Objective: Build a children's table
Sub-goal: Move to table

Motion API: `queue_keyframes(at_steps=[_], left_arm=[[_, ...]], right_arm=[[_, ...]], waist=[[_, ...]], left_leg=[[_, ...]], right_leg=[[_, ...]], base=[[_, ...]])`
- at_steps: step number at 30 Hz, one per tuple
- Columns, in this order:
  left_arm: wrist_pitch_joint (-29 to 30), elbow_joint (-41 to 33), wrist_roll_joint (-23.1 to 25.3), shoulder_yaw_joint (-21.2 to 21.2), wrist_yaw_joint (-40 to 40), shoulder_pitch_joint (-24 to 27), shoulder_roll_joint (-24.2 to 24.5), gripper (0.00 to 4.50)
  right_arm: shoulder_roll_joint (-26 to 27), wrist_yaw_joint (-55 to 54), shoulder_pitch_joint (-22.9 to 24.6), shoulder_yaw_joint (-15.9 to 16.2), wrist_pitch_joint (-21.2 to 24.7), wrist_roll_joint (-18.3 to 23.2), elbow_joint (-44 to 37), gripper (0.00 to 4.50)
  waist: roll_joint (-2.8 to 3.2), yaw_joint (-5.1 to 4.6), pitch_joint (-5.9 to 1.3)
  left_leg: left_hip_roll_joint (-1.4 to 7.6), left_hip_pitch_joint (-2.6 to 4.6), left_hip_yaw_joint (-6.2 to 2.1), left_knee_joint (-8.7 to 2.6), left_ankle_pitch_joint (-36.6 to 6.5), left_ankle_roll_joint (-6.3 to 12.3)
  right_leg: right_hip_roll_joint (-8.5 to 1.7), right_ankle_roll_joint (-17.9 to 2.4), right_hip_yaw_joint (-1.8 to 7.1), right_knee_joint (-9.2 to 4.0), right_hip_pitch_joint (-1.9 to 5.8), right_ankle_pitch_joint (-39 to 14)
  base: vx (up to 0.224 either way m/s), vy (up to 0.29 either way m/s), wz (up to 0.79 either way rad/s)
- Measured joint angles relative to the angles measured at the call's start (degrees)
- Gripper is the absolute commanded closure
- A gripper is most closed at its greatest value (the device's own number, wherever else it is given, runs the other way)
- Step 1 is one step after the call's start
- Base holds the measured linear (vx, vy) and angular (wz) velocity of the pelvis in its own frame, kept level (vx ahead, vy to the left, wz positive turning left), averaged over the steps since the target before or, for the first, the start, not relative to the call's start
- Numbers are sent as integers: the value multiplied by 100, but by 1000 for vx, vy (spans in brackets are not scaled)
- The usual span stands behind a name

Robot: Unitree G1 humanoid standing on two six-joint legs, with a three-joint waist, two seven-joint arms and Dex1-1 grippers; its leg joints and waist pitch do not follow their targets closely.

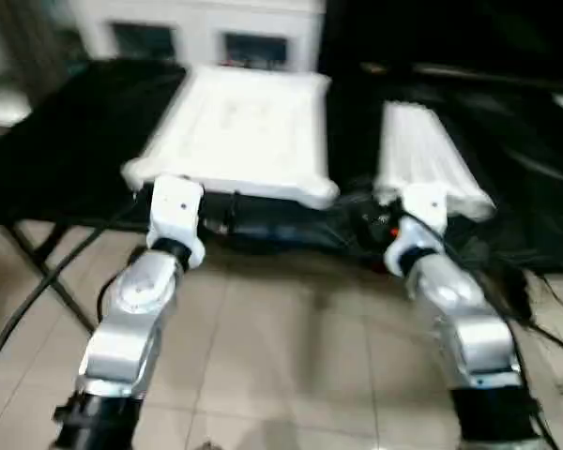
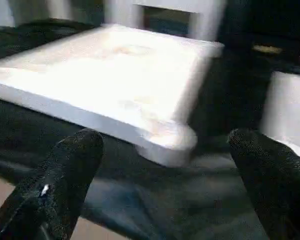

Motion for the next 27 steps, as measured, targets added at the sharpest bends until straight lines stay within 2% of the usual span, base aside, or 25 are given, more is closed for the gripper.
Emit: queue_keyframes(at_steps=[1,2,4,5,6,7,8,9,10,11,13,14,15,16,17,18,19,20,21,22,23,24,25,26,27], left_arm=[[58,28,13,73,-6,32,75,0],[67,40,38,82,-6,11,103,0],[66,39,57,87,-6,-36,96,0],[69,44,57,75,-5,-38,78,0],[71,46,56,62,-6,-38,73,0],[72,46,55,50,-11,-66,57,0],[78,67,53,16,-24,-81,-7,0],[96,105,48,-82,-40,-118,-119,0],[99,103,42,-160,-55,-136,-141,0],[106,107,43,-159,-55,-156,-137,0],[108,105,43,-139,-56,-197,-128,0],[113,106,40,-121,-57,-194,-127,0],[117,106,39,-115,-58,-192,-126,0],[116,103,40,-107,-58,-192,-125,0],[116,101,41,-85,-59,-156,-108,0],[124,122,43,-35,-56,-111,-68,0],[132,147,44,21,-55,-111,-53,0],[135,165,45,86,-52,-111,-52,0],[133,163,45,99,-53,-113,-55,0],[133,161,45,111,-53,-121,-51,0],[133,162,45,106,-53,-131,-56,0],[131,161,45,101,-55,-141,-59,0],[132,169,46,100,-54,-149,-96,0],[135,175,38,-65,-73,-218,-212,0],[127,160,30,-166,-97,-249,-268,0]], right_arm=[[104,11,-46,69,-29,31,-11,4],[105,13,-27,70,-32,39,-15,4],[60,11,7,38,-30,37,-15,4],[39,8,30,0,-30,34,-15,4],[37,0,49,-34,-28,30,-15,4],[24,-22,64,-80,-28,21,-18,4],[-25,-30,102,-104,-26,12,-22,4],[-81,-39,169,-181,-22,-3,-12,4],[-124,-89,185,-284,-19,-22,19,4],[-137,-121,182,-351,-22,-41,18,4],[-148,-162,165,-373,-22,-56,13,4],[-119,-163,153,-360,-24,-54,13,4],[-103,-166,151,-354,-24,-50,8,4],[-84,-190,146,-358,-23,-44,-3,4],[-36,-202,143,-346,-13,-38,-2,4],[69,-196,145,-270,-9,-16,-3,4],[115,-187,134,-209,-7,5,-13,4],[93,-181,137,-193,-7,8,-28,4],[52,-172,134,-195,-7,9,-30,4],[19,-141,112,-200,-7,5,-47,4],[-16,-130,109,-202,-7,-2,-54,4],[-54,-122,108,-209,-6,-6,-54,4],[-99,-104,112,-239,-3,-12,-50,4],[-182,-92,165,-336,9,-24,-38,4],[-260,-85,158,-451,18,-34,-24,4]], waist=[[-1,-1,-12],[18,-7,-22],[-8,-29,-39],[-68,-70,-51],[-129,-106,-50],[-314,-153,-53],[-409,-162,-54],[-348,-157,-48],[-320,-120,-52],[-316,-116,-54],[-265,-78,-59],[-212,-9,-48],[-136,15,-49],[29,28,-56],[141,70,-40],[149,66,-34],[83,75,-48],[69,77,-50],[41,81,-65],[-6,45,-77],[-60,-21,-84],[-154,-53,-102],[-233,-45,-117],[-176,-64,-146],[-177,-55,-152]], left_leg=[[-76,61,5,19,-86,27],[-109,107,12,25,-132,51],[-181,192,69,22,-225,64],[-246,266,131,11,-292,57],[-317,352,204,-11,-338,38],[-444,482,353,-30,-416,-3],[-519,539,398,28,-490,-4],[-476,544,370,221,-609,200],[-472,459,244,508,-664,296],[-485,341,157,721,-655,280],[-471,90,18,864,-612,203],[-436,-85,-28,837,-539,82],[-365,-214,-38,711,-463,-17],[-210,-248,-6,284,-353,-62],[-35,-167,51,212,65,-126],[-27,-108,117,244,21,-121],[-32,-41,247,220,-60,-83],[-19,69,370,177,-128,-86],[-4,170,479,99,-158,-97],[0,278,607,0,-189,-119],[-12,359,693,-56,-218,-141],[-52,447,797,-89,-266,-189],[-87,453,828,-51,-335,-214],[-109,349,580,205,-470,67],[-180,153,400,552,-515,177]], right_leg=[[8,31,290,663,-282,-40],[11,78,407,934,-478,-30],[-44,282,527,1042,-934,82],[-129,379,547,943,-1167,205],[-197,334,564,743,-1266,336],[-322,202,713,284,-1250,653],[-351,198,860,344,-1191,935],[-233,183,931,371,-1111,828],[-125,144,996,332,-1011,771],[-67,122,1016,306,-939,729],[33,51,1008,276,-791,652],[70,47,974,271,-691,584],[123,53,929,245,-613,540],[250,110,871,223,-529,458],[342,153,870,260,-501,389],[290,172,873,368,-486,302],[170,183,828,674,-609,197],[30,209,753,951,-756,181],[-102,218,678,957,-837,208],[-226,189,625,863,-937,256],[-327,141,608,644,-962,348],[-407,112,620,405,-971,449],[-438,254,716,453,-913,542],[-319,220,758,439,-848,446],[-253,201,817,415,-809,406]], base=[[189,90,13],[189,90,13],[156,37,5],[153,8,0],[168,-45,-2],[200,-109,10],[200,-109,10],[205,-139,19],[207,-114,9],[207,-114,9],[181,-54,6],[171,-26,4],[164,25,1],[135,81,-11],[135,81,-11],[160,127,-39],[205,112,-50],[205,112,-50],[190,63,-53],[179,-2,-47],[179,-2,-47],[211,-76,-42],[240,-99,-19],[240,-99,-19],[232,-87,3]])
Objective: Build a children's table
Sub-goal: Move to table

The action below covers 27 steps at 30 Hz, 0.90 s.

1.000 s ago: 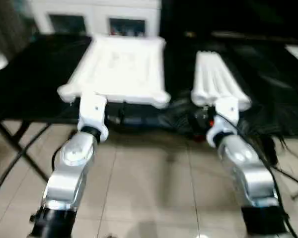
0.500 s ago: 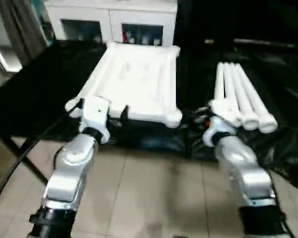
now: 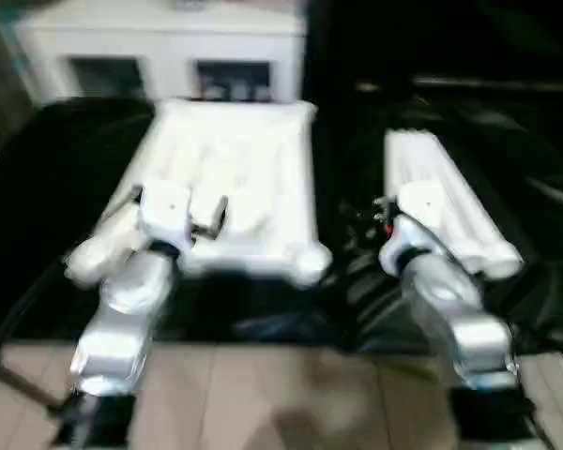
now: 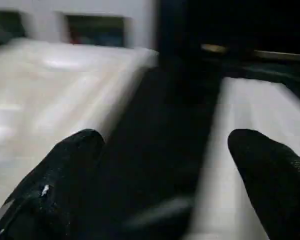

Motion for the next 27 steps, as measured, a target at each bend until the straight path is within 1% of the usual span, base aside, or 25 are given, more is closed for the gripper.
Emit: queue_keyframes(at_steps=[1,2,3,4,5,6,7,8,9,10,11,12,13,14,15,16,17,18,19,20,21,24,25,27], left_arm=[[4,6,-2,-33,-29,6,-1,0],[2,5,-1,-17,-30,3,30,0],[2,5,1,11,-30,4,64,0],[3,7,2,34,-32,12,87,0],[5,7,15,48,-44,8,124,0],[10,12,22,82,-55,60,184,0],[17,60,23,180,-65,73,240,0],[23,104,23,248,-64,48,238,0],[21,105,20,260,-69,41,232,0],[19,107,8,265,-131,20,260,0],[8,106,-31,212,-293,3,312,0],[3,114,-76,148,-388,11,306,0],[0,113,-109,52,-513,11,304,0],[-17,114,-138,-48,-674,12,350,0],[-21,114,-157,-130,-796,15,413,0],[-54,123,-203,-193,-1018,17,539,0],[-78,127,-222,-220,-1193,21,680,0],[-116,150,-265,-223,-1455,22,862,0],[-135,186,-342,-202,-1709,16,1004,0],[-144,231,-428,-203,-1958,12,1106,0],[-165,277,-519,-207,-2236,7,1213,0],[-209,407,-675,-232,-2805,-71,1374,0],[-212,426,-708,-286,-3044,-144,1472,0],[-225,535,-703,-607,-3675,-391,1894,0]], right_arm=[[-24,5,-21,-76,-2,-4,-2,4],[-17,21,-36,-75,-3,-2,-4,4],[5,43,-47,-60,-4,3,-5,4],[22,69,-51,-40,-5,12,-21,4],[20,97,-75,-19,-13,27,-39,4],[64,116,-70,14,-7,31,-26,4],[128,220,-77,209,-1,95,-49,4],[125,277,-76,261,0,142,-74,4],[106,312,-79,263,3,171,-82,4],[23,453,-79,269,18,222,-95,4],[-159,708,-79,276,42,301,-152,4],[-270,834,-80,266,56,358,-176,4],[-356,990,-79,258,88,395,-191,4],[-473,1164,-80,266,130,437,-208,4],[-530,1288,-80,271,158,456,-215,4],[-653,1512,-80,300,181,498,-230,4],[-720,1683,-81,355,199,559,-265,4],[-815,1944,-90,447,211,635,-325,4],[-888,2144,-108,520,205,676,-374,4],[-969,2292,-149,586,176,686,-374,4],[-1048,2434,-192,624,113,689,-371,4],[-1252,2718,-303,616,-73,691,-364,4],[-1325,2878,-306,616,-122,718,-362,4],[-1561,3340,-309,652,-158,875,-360,4]], waist=[[3,2,-4],[12,24,-7],[33,71,-13],[145,104,-17],[376,131,-10],[440,146,11],[373,53,-4],[351,17,-14],[353,17,-13],[336,27,-16],[247,36,-21],[199,44,-32],[193,67,-32],[192,68,-31],[196,66,-32],[204,62,-29],[207,68,-27],[226,64,-17],[237,56,-10],[230,56,-3],[230,58,1],[219,66,7],[209,67,13],[205,68,15]], left_leg=[[-76,-265,-151,287,18,26],[-104,-467,-217,273,75,-31],[-87,-633,-246,125,166,-91],[-18,-732,-279,-198,365,-22],[143,-739,-323,-556,829,27],[223,-681,-380,-447,941,-109],[139,-648,-390,-407,845,-79],[98,-641,-382,-394,819,-50],[81,-633,-375,-388,799,-33],[28,-629,-366,-372,790,-20],[-80,-636,-337,-338,801,-47],[-113,-662,-312,-298,789,-58],[-96,-688,-297,-324,787,-55],[-70,-683,-294,-396,801,-85],[-41,-672,-297,-463,843,-160],[2,-653,-292,-507,878,-219],[34,-627,-286,-536,894,-264],[91,-594,-267,-543,897,-308],[134,-556,-222,-543,902,-317],[139,-524,-202,-543,902,-318],[139,-507,-194,-543,902,-319],[140,-504,-180,-545,902,-318],[143,-505,-179,-548,902,-318],[145,-508,-174,-550,902,-318]], right_leg=[[63,-11,47,-77,86,-16],[108,-18,28,-129,165,-33],[172,-10,2,-147,233,-72],[271,-49,-97,-195,340,-150],[431,-25,-267,-201,488,-252],[443,6,-341,-135,547,-347],[343,-38,-293,274,411,-438],[289,-15,-213,517,241,-435],[261,6,-148,576,138,-421],[174,227,-11,506,-82,-275],[8,413,189,199,-251,26],[-64,442,287,211,-324,128],[-59,422,292,219,-362,156],[-40,387,263,184,-373,191],[-21,362,232,117,-364,238],[-12,338,181,52,-334,276],[4,319,162,3,-304,308],[37,255,146,-62,-250,329],[54,231,150,-85,-219,350],[53,244,158,-85,-200,343],[52,248,165,-86,-189,340],[47,252,175,-92,-191,337],[47,252,174,-99,-190,337],[47,251,175,-107,-195,338]], base=[[212,-69,-1],[212,-69,-1],[189,-54,-4],[215,-4,0],[215,-4,0],[226,55,-16],[194,30,-10],[194,30,-10],[141,3,5],[0,0,0],[0,0,0],[-54,9,1],[0,0,0],[0,0,0],[-34,-81,0],[-59,-41,-3],[-59,-41,-3],[-70,-12,-5],[-72,3,-7],[-72,3,-7],[-70,10,-7],[-63,10,-1],[-50,8,-1],[-25,4,-1]])
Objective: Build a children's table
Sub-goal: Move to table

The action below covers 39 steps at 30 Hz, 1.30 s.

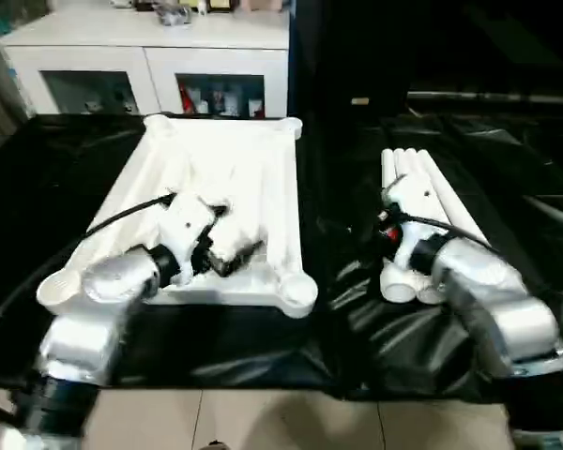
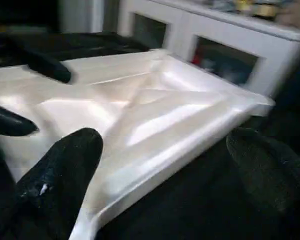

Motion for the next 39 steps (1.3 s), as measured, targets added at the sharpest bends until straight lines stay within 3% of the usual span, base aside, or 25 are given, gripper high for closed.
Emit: queue_keyframes(at_steps=[2,4,7,8,12,15,19,20,23,24,39], left_arm=[[-155,195,3,-197,-598,-227,258,0],[-401,453,5,-344,-1077,-394,287,28],[-656,845,73,-523,-1507,-575,292,41],[-733,988,131,-579,-1625,-657,301,68],[-797,1461,353,-901,-2198,-945,533,77],[-1032,1910,638,-1206,-2427,-1123,604,117],[-1280,2401,811,-1254,-2582,-1263,589,120],[-1328,2503,845,-1259,-2629,-1341,583,151],[-1363,2633,851,-1274,-2744,-1464,583,157],[-1364,2696,862,-1318,-2788,-1513,587,184],[-1512,3114,1022,-1435,-3175,-1557,593,303]], right_arm=[[-219,389,-3,20,-15,51,0,4],[-424,731,-5,111,-14,76,-1,0],[-591,1139,-6,254,6,202,-5,0],[-650,1252,-5,289,21,227,-8,0],[-890,1675,-2,430,126,272,-63,0],[-935,1792,3,478,127,269,-65,0],[-935,1858,3,605,126,266,-68,0],[-933,1887,3,633,126,267,-69,0],[-936,1942,4,643,146,268,-90,0],[-937,1966,6,646,149,268,-113,0],[-1035,2291,84,851,157,287,-251,0]], waist=[[3,-7,0],[2,-10,0],[2,-15,0],[2,-17,0],[2,-23,0],[2,-13,0],[2,-3,0],[2,2,0],[3,15,-1],[3,18,-1],[3,71,-1]], left_leg=[[0,0,9,-1,0,0],[2,0,24,-2,0,0],[3,0,49,-3,0,1],[3,0,59,-4,0,1],[16,7,111,-7,0,1],[19,9,126,-6,1,2],[35,7,145,-6,2,4],[48,2,148,-6,2,4],[59,0,169,-28,-2,11],[60,-1,175,-38,-3,12],[122,19,283,-43,-6,18]], right_leg=[[-5,-1,4,-7,-8,1],[-13,-4,4,-9,-16,2],[-36,-19,-1,-6,-32,12],[-44,-20,-3,-5,-37,12],[-65,-32,-4,-5,-48,33],[-70,-46,-4,-7,-51,60],[-70,-75,-5,-10,-56,118],[-63,-67,-10,-16,-58,113],[-58,-61,-12,-49,-58,105],[-58,-62,-12,-59,-58,105],[-66,-66,-6,-69,-53,106]], base=[[0,0,0],[0,0,0],[0,0,0],[0,0,0],[0,0,0],[0,0,0],[0,0,0],[0,0,0],[17,-1,-1],[0,0,0],[0,0,0]])
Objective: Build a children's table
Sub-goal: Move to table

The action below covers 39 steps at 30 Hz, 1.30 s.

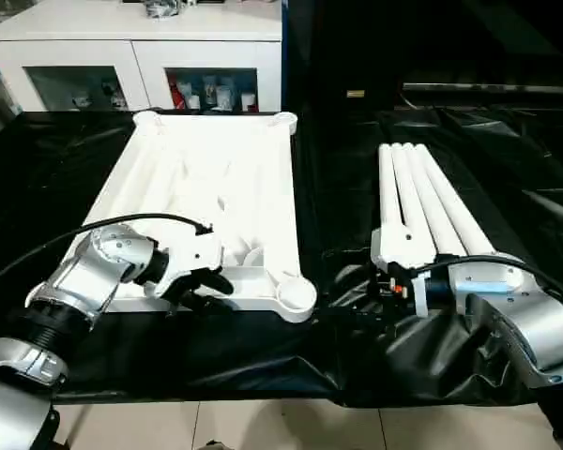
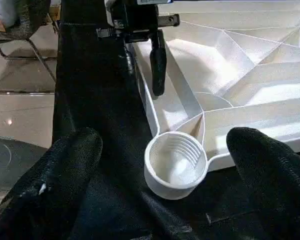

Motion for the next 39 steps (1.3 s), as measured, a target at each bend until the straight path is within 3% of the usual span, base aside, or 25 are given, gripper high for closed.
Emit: queue_keyframes(at_steps=[16,21,26,39], left_arm=[[-149,247,229,0,76,-27,-116,444],[-9,370,353,27,555,-96,-253,444],[135,520,453,198,1075,-125,-292,444],[-192,941,687,237,1391,-249,25,444]], right_arm=[[72,-89,-2,31,-46,-76,5,0],[183,-291,-25,21,-91,-138,89,0],[222,-452,-37,4,-165,-259,247,0],[262,-623,-78,2,-269,-356,428,0]], waist=[[1,69,0],[0,44,0],[-7,-87,2],[-7,-105,2]], left_leg=[[7,6,7,-1,0,-1],[9,29,12,-1,2,-4],[12,53,14,-18,3,-7],[20,60,23,-57,6,-13]], right_leg=[[2,0,0,0,2,0],[1,-6,1,3,13,4],[1,-11,-2,5,8,8],[10,-8,-4,-10,-5,6]], base=[[0,0,0],[0,0,0],[0,0,0],[0,0,0]])
